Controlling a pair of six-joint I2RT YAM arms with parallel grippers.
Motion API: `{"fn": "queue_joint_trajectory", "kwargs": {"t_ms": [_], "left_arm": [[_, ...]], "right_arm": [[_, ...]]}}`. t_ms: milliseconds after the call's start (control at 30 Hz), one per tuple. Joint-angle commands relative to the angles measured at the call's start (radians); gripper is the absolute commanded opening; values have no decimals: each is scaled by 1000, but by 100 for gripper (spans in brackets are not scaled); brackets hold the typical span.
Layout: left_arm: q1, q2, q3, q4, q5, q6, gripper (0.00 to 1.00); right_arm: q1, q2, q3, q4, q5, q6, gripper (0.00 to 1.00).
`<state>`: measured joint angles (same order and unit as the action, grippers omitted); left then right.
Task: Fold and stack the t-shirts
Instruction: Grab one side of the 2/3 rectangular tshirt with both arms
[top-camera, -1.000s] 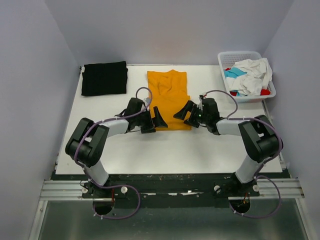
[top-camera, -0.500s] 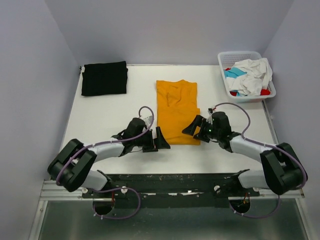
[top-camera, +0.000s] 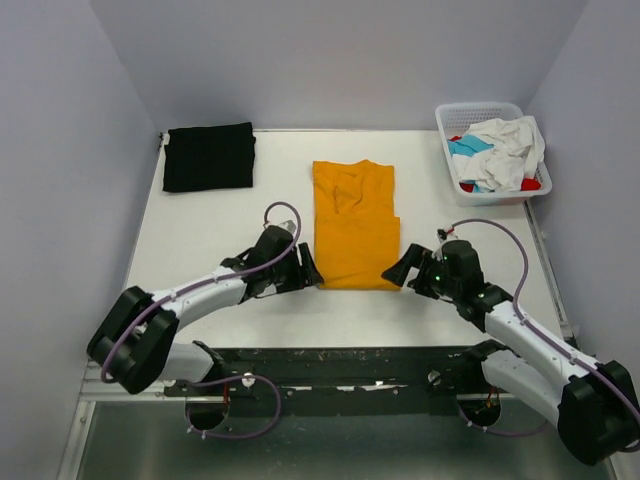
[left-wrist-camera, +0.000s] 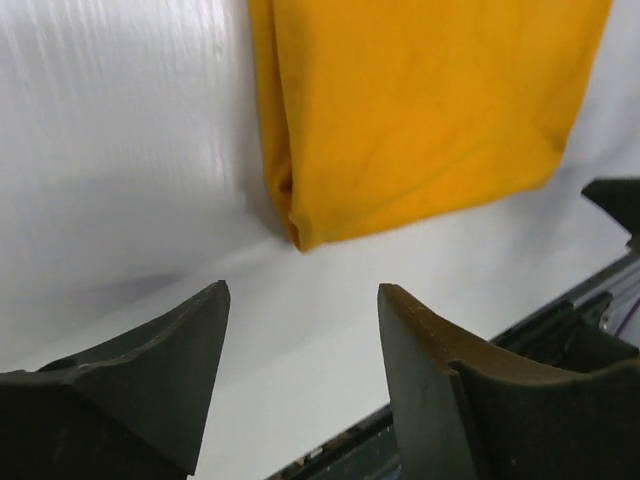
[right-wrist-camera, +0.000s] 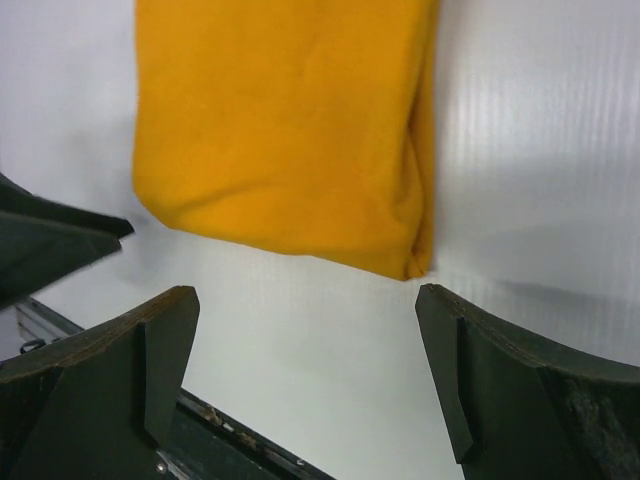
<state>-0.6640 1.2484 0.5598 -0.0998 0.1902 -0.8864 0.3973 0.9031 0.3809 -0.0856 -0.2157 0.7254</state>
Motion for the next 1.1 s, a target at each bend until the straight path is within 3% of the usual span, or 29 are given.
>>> {"fn": "queue_joint_trajectory", "kwargs": {"t_ms": [0,100,233,633,733,833,900,967,1067], "left_arm": [[52,182,121,9,-8,40,54],[53,283,177,-1,27,48,39],[52,343,167,35,88,37,31],[20,327,124,-62,-15,13,29],[10,331,131,-62,-15,13,20],[-8,349,142,-57,-10,12,0],[-9,362,153,-54,8,10,0],[-13,362,158,-54,31,10,0],[-27,314,144,-59,34,12,0]], "right_arm": [[1,12,-41,-69,50,13,100],[2,50,-55,-37,49,45,100],[1,98,-56,-10,36,54,100],[2,194,-51,23,65,29,98],[1,221,-52,38,76,30,88],[1,239,-62,55,103,31,74],[1,253,-59,57,107,32,55],[1,262,-59,63,86,27,28],[2,252,-54,52,20,0,5]]}}
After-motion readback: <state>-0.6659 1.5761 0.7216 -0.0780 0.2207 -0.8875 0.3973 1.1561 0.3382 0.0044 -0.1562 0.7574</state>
